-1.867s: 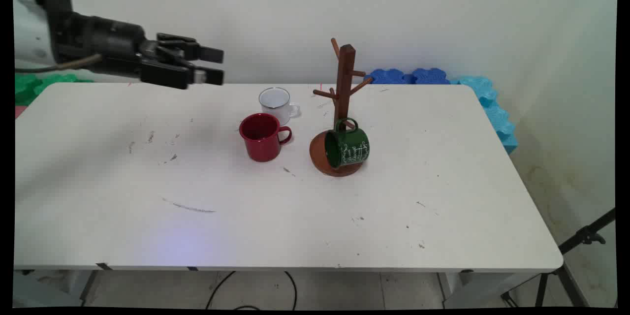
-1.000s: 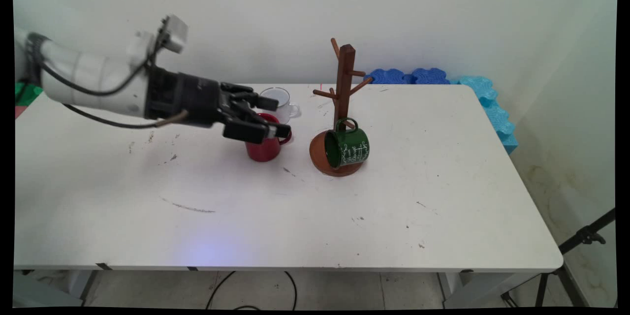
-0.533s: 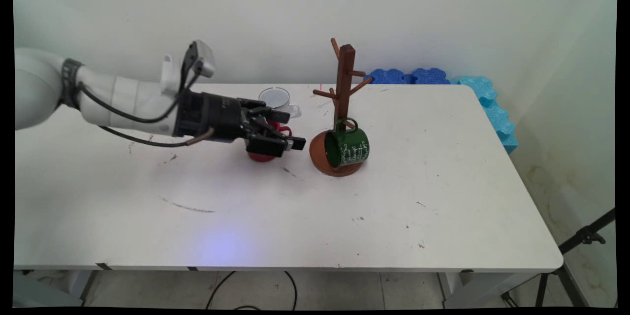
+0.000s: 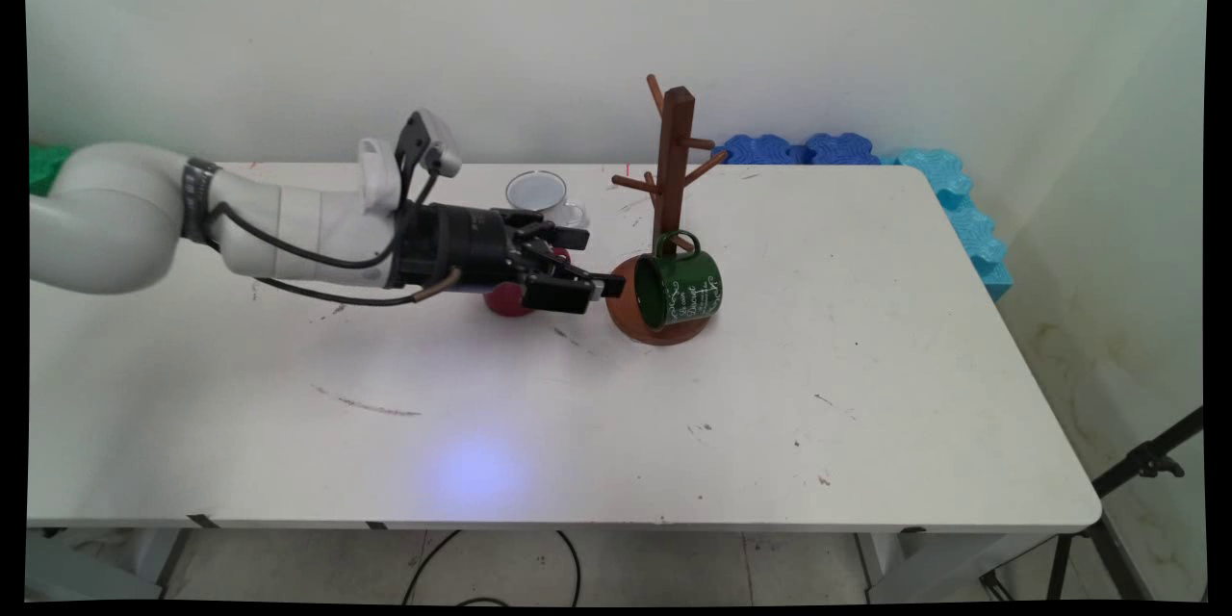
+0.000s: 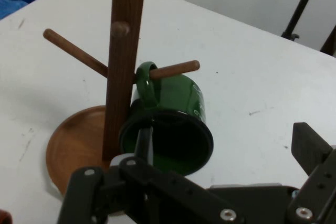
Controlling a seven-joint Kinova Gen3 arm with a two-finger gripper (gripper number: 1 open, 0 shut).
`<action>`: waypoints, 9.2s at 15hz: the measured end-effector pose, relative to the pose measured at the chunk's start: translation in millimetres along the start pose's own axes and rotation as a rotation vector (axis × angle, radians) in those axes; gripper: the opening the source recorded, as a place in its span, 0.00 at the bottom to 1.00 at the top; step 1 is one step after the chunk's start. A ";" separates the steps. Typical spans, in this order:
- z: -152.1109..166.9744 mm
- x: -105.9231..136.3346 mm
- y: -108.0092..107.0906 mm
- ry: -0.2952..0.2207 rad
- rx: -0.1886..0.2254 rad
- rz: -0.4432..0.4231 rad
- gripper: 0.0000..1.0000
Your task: Pick up the green mug from the rack, then place the picked object on the table
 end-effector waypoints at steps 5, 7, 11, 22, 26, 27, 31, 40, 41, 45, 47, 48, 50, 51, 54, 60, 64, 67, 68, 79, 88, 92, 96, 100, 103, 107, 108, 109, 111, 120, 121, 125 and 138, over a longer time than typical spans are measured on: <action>13.3 -9.8 0.9 0.025 0.017 -0.002 1.00; 16.6 -13.4 2.2 0.031 0.020 -0.003 1.00; 21.3 -18.9 6.1 0.041 0.018 -0.005 1.00; 36.5 -31.9 15.5 0.038 0.024 -0.015 1.00; 48.2 -36.3 18.5 0.028 0.025 -0.019 1.00; 51.4 -37.0 19.2 0.026 0.024 -0.019 1.00; 65.0 -38.8 21.9 0.022 0.026 -0.023 1.00; 90.1 -38.1 25.9 0.017 0.032 -0.030 1.00; 92.6 -37.5 26.0 0.018 0.033 -0.031 1.00; 101.2 -35.5 26.8 0.019 0.034 -0.030 1.00; 105.3 -34.7 27.4 0.017 0.033 -0.025 1.00; 107.2 -34.4 27.6 0.016 0.032 -0.022 1.00; 109.6 -34.0 28.1 0.013 0.031 -0.017 1.00; 110.8 -33.9 28.2 0.011 0.031 -0.014 1.00; 113.8 -33.3 28.5 0.005 0.031 0.002 0.00; 115.8 -31.8 31.8 0.007 0.016 0.036 0.00; 114.7 -30.5 33.0 0.013 0.011 0.051 0.00; 114.1 -28.9 34.0 0.018 0.007 0.061 0.00; 113.6 -28.2 34.3 0.019 0.006 0.064 0.00; 93.8 -24.2 48.5 0.021 -0.027 0.084 0.00; 53.8 -24.1 66.2 0.007 -0.069 0.100 0.00; 38.4 -22.4 68.0 -0.001 -0.073 0.109 0.00; 16.2 -21.3 61.7 -0.039 -0.052 0.141 0.00; -6.3 -17.7 54.2 -0.081 -0.026 0.177 0.00; -20.3 -12.3 48.6 -0.112 0.003 0.197 0.00; -30.9 -6.8 44.7 -0.153 0.046 0.212 0.00; -32.0 -6.4 45.9 -0.171 0.044 0.220 0.00; -32.9 -5.2 47.9 -0.195 0.037 0.236 0.00; -35.9 -2.9 52.5 -0.247 0.019 0.269 0.00; -61.6 28.4 56.6 -0.479 -0.021 0.412 0.00; -63.5 32.0 55.3 -0.500 -0.021 0.422 0.00; -69.1 45.6 51.1 -0.595 -0.021 0.471 0.00; -38.1 62.7 34.1 -0.822 -0.016 0.560 0.00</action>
